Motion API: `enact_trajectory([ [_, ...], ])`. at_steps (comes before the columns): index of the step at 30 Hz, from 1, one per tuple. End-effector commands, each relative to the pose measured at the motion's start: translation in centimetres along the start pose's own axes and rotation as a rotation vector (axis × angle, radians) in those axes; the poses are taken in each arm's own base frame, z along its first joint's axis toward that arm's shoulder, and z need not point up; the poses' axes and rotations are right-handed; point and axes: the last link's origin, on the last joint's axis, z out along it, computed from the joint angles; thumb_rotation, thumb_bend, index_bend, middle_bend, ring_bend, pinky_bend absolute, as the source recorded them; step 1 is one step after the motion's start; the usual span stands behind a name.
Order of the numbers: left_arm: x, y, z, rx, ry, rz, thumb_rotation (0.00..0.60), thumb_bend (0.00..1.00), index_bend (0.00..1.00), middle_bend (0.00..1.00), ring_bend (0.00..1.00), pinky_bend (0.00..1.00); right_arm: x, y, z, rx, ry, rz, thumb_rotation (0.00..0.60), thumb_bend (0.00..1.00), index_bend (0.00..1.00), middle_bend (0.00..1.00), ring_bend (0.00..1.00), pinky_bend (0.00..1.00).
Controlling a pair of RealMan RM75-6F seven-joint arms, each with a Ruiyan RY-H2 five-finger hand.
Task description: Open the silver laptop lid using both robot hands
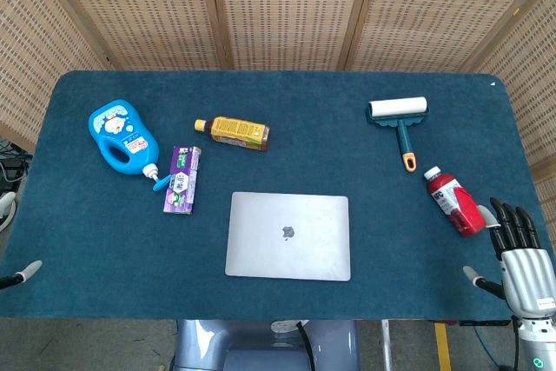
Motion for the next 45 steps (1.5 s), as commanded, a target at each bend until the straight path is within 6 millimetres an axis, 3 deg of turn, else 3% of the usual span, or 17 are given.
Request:
enact_trajectory([
  [1, 0.0, 0.0, 0.0, 0.000, -0.001, 0.001, 0.600, 0.00, 0.00, 0.00, 0.00, 0.00, -0.1, -0.1, 0.0, 0.004, -0.001, -0.007, 0.600, 0.00, 0.01, 0.00, 0.00, 0.00],
  [6, -0.2, 0.0, 0.3, 0.008, -0.008, 0.003, 0.600, 0.00, 0.00, 0.00, 0.00, 0.00, -1.0, -1.1, 0.3, 0.074, -0.045, -0.020, 0.600, 0.00, 0.02, 0.00, 0.00, 0.00],
  [10, -0.4, 0.1, 0.7, 0.009, -0.013, 0.009, 0.600, 0.00, 0.00, 0.00, 0.00, 0.00, -2.3, -3.3, 1.5, 0.202, -0.110, -0.067, 0.600, 0.00, 0.04, 0.00, 0.00, 0.00],
  [20, -0.8, 0.0, 1.5, 0.040, -0.025, 0.017, 0.600, 0.00, 0.00, 0.00, 0.00, 0.00, -6.4, -13.5, 5.6, 0.577, -0.387, -0.077, 0.600, 0.00, 0.10, 0.00, 0.00, 0.00],
  [22, -1.1, -0.2, 1.9, 0.049, -0.037, 0.023, 0.600, 0.00, 0.00, 0.00, 0.00, 0.00, -7.6, -17.3, 6.0, 0.680, -0.442, -0.073, 0.600, 0.00, 0.12, 0.01, 0.00, 0.00],
  [25, -1.3, -0.3, 2.2, 0.055, -0.048, 0.027, 0.600, 0.00, 0.00, 0.00, 0.00, 0.00, -9.3, -20.4, 7.1, 0.721, -0.486, -0.083, 0.600, 0.06, 0.13, 0.02, 0.00, 0.00],
  [29, -1.4, -0.4, 2.3, 0.058, -0.052, 0.027, 0.600, 0.00, 0.00, 0.00, 0.00, 0.00, -11.2, -23.0, 7.6, 0.730, -0.523, -0.071, 0.600, 0.16, 0.15, 0.03, 0.00, 0.00],
  [36, -1.6, -0.4, 2.5, 0.060, -0.062, 0.031, 0.600, 0.00, 0.00, 0.00, 0.00, 0.00, -13.6, -25.8, 7.4, 0.763, -0.529, -0.116, 0.600, 0.28, 0.16, 0.05, 0.00, 0.00],
  [45, -1.8, -0.5, 2.8, 0.064, -0.071, 0.030, 0.600, 0.00, 0.00, 0.00, 0.00, 0.00, -14.8, -27.5, 8.3, 0.755, -0.505, -0.152, 0.600, 0.36, 0.17, 0.06, 0.00, 0.00],
])
